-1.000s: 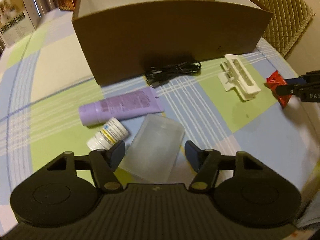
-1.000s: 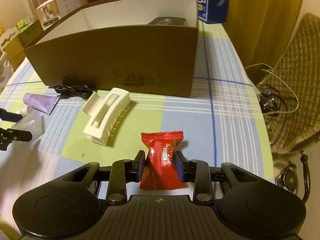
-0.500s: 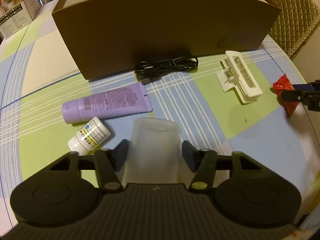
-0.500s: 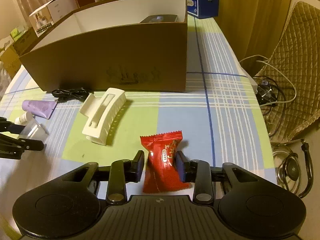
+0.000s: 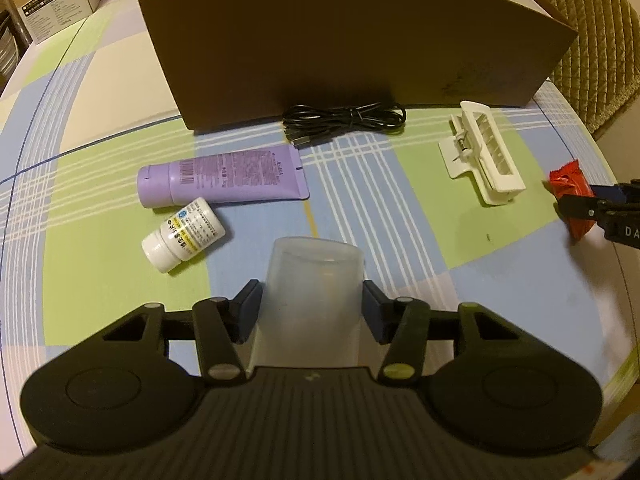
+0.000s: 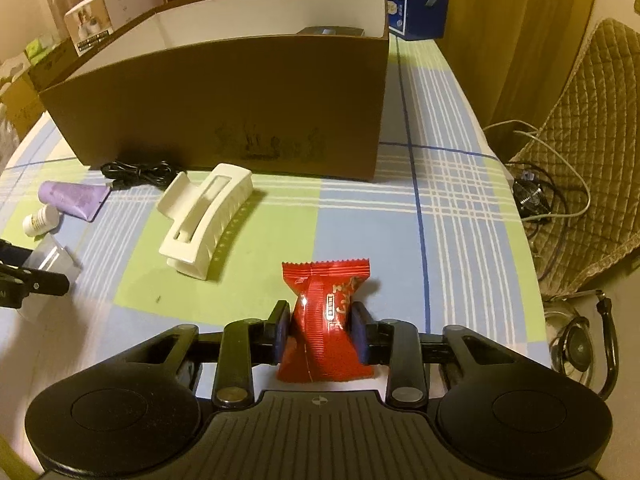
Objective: Organize objects
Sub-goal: 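Carry the candy packet and plastic cup into the box and open both tools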
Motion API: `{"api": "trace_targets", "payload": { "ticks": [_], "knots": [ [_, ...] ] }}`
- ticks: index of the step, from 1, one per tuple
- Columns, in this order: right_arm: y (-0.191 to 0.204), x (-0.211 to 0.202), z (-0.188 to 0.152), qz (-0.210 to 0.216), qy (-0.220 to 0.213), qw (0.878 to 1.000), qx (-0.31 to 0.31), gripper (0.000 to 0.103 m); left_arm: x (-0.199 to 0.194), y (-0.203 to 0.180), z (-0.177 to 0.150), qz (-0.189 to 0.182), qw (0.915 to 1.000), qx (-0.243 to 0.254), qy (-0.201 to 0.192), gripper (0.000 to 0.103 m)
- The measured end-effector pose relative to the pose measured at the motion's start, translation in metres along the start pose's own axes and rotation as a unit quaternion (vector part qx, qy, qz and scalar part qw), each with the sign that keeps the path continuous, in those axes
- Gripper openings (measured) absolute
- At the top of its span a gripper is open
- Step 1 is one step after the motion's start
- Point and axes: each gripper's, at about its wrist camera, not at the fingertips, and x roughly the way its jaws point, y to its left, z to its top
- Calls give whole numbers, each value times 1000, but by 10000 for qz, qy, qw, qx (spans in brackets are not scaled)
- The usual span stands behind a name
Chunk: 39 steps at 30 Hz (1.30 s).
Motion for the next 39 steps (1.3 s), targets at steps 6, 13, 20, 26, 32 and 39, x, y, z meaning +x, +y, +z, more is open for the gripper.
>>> {"api": "trace_targets", "payload": {
  "ticks": [6, 13, 20, 26, 32, 39],
  "knots": [
    [1, -7, 0, 55, -37, 10000, -19, 25, -4, 1, -1, 35, 10000, -54, -61, 49],
    [0, -18, 1, 178, -121, 9997, 67, 25, -12, -3, -3, 33, 9998, -84, -185, 49],
    [0, -36, 9, 447, -323, 9982, 253, 25, -33, -4, 1, 15, 9989, -182, -428, 49],
    [3, -51, 25, 746, -546, 9952, 311, 25, -57, 2, 14, -27, 9967, -303, -748, 49],
    [11, -63, 47, 994, -805, 9915, 257, 25, -81, 6, 35, -67, 9934, -326, -1095, 49],
    [23, -66, 78, 1216, -1017, 9873, 143, 25, -94, 8, 71, -35, 9898, -233, -1404, 49]
  ]
}}
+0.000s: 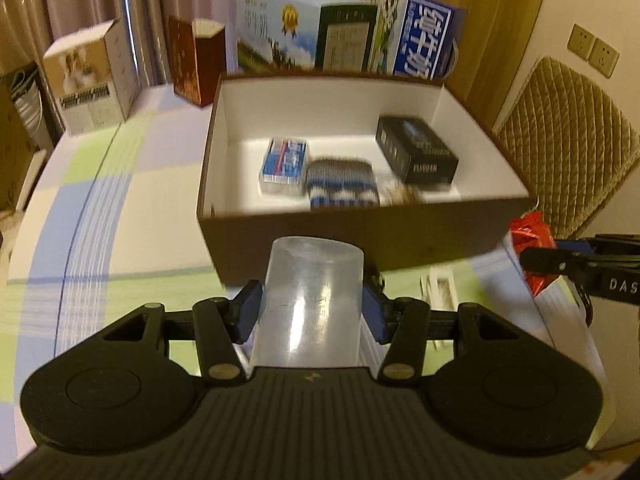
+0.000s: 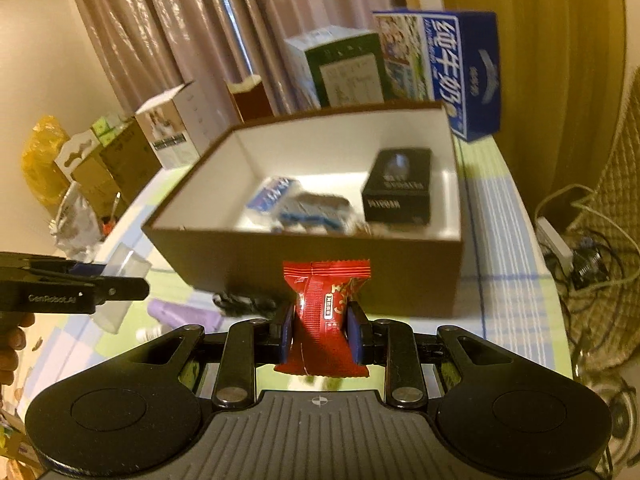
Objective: Organize objects
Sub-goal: 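Carry the candy packet and plastic cup into the box and open both tools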
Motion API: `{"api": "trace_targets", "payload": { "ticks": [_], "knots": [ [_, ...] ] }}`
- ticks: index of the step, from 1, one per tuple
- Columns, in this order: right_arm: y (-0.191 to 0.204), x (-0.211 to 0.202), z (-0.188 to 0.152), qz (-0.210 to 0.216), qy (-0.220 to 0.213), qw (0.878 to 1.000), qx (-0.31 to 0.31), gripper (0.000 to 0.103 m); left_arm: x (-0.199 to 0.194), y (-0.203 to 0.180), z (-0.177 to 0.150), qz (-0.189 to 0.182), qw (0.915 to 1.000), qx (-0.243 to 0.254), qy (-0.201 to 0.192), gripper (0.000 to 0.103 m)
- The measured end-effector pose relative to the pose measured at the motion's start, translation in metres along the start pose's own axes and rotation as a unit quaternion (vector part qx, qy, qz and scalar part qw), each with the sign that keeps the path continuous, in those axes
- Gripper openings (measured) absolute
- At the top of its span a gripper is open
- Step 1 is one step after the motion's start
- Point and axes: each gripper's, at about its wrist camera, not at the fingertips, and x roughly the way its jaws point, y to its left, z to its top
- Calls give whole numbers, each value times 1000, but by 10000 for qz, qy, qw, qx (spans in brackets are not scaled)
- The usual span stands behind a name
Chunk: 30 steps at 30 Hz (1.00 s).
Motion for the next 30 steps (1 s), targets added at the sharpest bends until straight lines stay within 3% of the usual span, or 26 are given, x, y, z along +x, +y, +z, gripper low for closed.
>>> {"api": "trace_targets", "payload": {
  "ticks": [9, 17, 30],
  "knots": [
    [13, 15, 44, 141, -309, 9993, -172, 25, 9, 2, 53, 48, 9993, 106, -359, 49],
    [0, 31, 73, -56, -414, 9990, -155, 25, 34, 9, 86, 108, 9993, 75, -361, 49],
    [-37, 77, 88, -688, 320, 9967, -302, 25, 86, 21, 101, 205, 9997, 110, 55, 49]
  ]
}}
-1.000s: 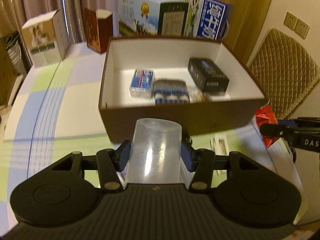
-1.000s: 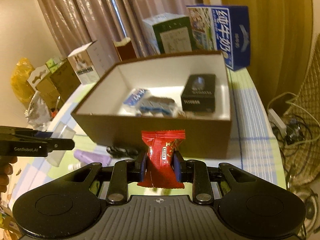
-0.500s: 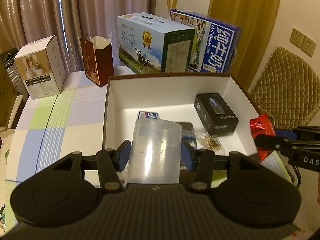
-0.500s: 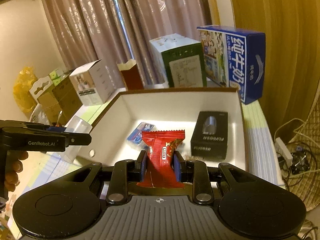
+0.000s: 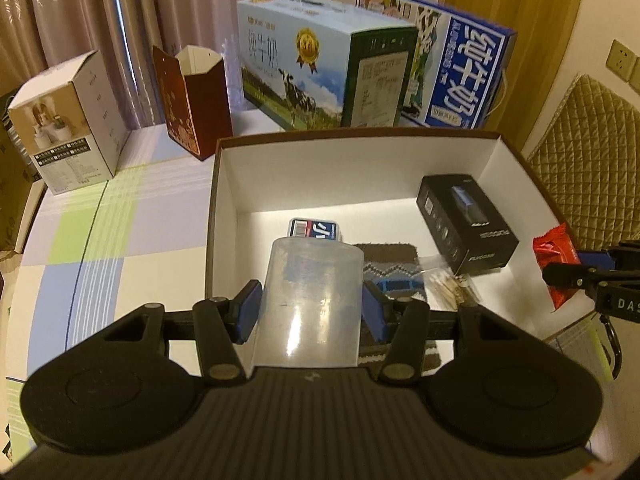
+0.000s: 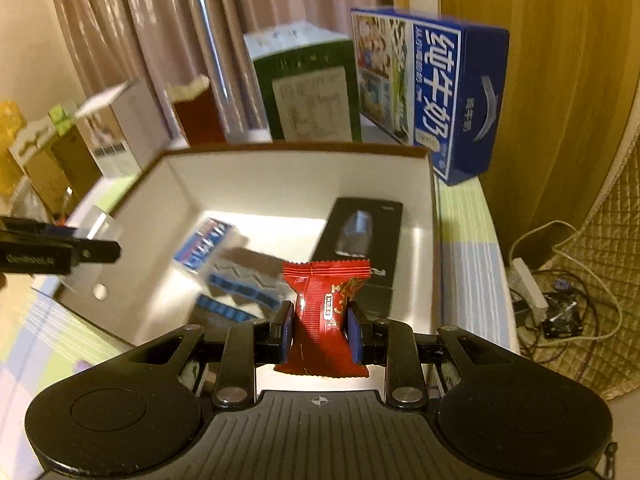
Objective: Organize objects
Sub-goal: 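Carry the candy packet and plastic cup into the box and open both tools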
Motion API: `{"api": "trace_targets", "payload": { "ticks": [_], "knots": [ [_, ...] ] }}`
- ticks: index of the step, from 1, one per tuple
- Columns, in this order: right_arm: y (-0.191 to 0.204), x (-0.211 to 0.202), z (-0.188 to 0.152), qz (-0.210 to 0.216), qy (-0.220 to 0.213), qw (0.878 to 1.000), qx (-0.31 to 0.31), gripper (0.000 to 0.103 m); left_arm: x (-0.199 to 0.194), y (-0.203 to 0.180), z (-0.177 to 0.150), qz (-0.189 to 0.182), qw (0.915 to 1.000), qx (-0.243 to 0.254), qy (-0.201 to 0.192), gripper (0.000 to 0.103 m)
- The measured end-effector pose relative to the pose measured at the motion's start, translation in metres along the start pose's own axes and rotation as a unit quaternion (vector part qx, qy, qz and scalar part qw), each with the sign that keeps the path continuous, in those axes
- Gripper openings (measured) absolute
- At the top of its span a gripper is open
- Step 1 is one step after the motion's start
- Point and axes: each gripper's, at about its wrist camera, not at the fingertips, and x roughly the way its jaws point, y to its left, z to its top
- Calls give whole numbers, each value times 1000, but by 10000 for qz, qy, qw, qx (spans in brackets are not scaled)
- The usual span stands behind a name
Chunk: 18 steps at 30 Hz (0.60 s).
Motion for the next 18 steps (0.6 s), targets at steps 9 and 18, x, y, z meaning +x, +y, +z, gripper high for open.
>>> {"api": "trace_targets", "payload": {
  "ticks": [9, 18],
  "knots": [
    [1, 34, 1, -290, 689, 9968, -298, 25, 25, 2, -3, -1, 9996, 37, 275, 49],
    [2, 43, 6, -394, 766, 9948, -548, 30, 33, 5, -5, 20, 9991, 57, 422, 49]
  ]
}}
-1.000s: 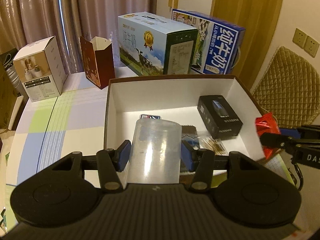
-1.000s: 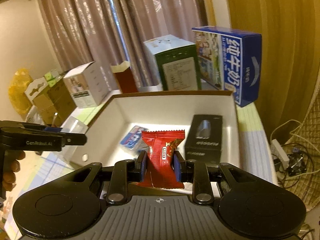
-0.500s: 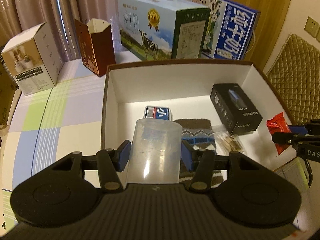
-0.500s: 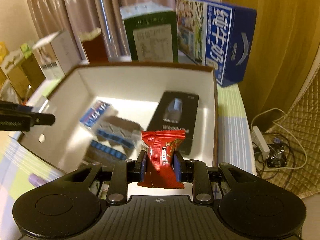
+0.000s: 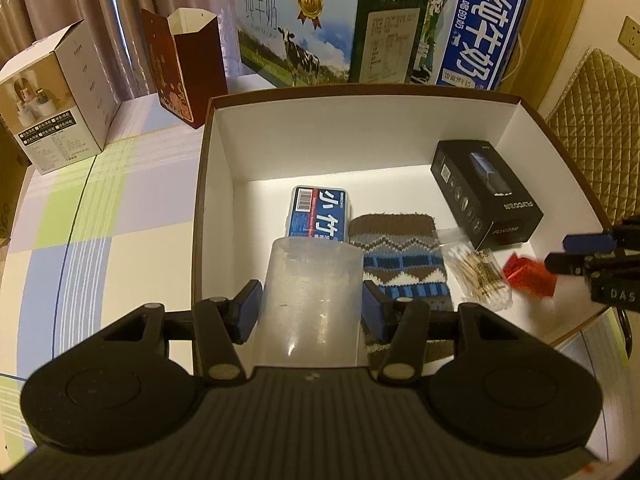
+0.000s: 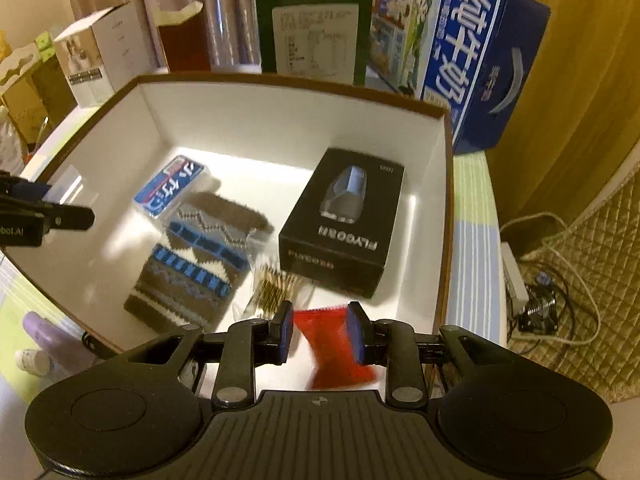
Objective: Organize objects
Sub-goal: 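Carry the candy packet and plastic cup into the box and open both tools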
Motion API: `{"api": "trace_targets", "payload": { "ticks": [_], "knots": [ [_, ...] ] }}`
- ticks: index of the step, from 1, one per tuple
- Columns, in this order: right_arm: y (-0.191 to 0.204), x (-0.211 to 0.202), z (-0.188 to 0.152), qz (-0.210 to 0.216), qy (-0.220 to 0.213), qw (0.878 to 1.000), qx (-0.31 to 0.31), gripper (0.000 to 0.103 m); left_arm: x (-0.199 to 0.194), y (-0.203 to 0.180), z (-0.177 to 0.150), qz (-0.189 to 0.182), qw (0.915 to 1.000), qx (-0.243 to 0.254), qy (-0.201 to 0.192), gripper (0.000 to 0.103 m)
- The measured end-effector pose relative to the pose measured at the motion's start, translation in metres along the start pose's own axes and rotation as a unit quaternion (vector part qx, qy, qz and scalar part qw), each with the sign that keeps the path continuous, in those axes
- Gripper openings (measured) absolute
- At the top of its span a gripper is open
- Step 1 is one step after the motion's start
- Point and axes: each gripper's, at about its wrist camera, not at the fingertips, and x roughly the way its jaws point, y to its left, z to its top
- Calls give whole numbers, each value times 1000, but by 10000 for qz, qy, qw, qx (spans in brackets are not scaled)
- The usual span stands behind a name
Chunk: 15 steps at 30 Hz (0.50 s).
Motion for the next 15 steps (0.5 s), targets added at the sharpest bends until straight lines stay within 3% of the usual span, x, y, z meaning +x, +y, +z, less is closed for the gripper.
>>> {"api": "trace_targets", "payload": {
  "ticks": [4, 13, 15],
  "knots": [
    [-5, -3, 0, 55, -106, 9999, 118, 40, 2, 0, -1, 9, 10000, 14, 52, 49],
    [-10, -10, -4, 143, -212, 9993, 283, 47, 13, -5, -1, 59, 9994, 88, 332, 49],
    [-10, -12, -5, 168, -258, 9991, 302, 52, 14, -6, -2, 84, 9992, 150, 348, 55]
  ]
}}
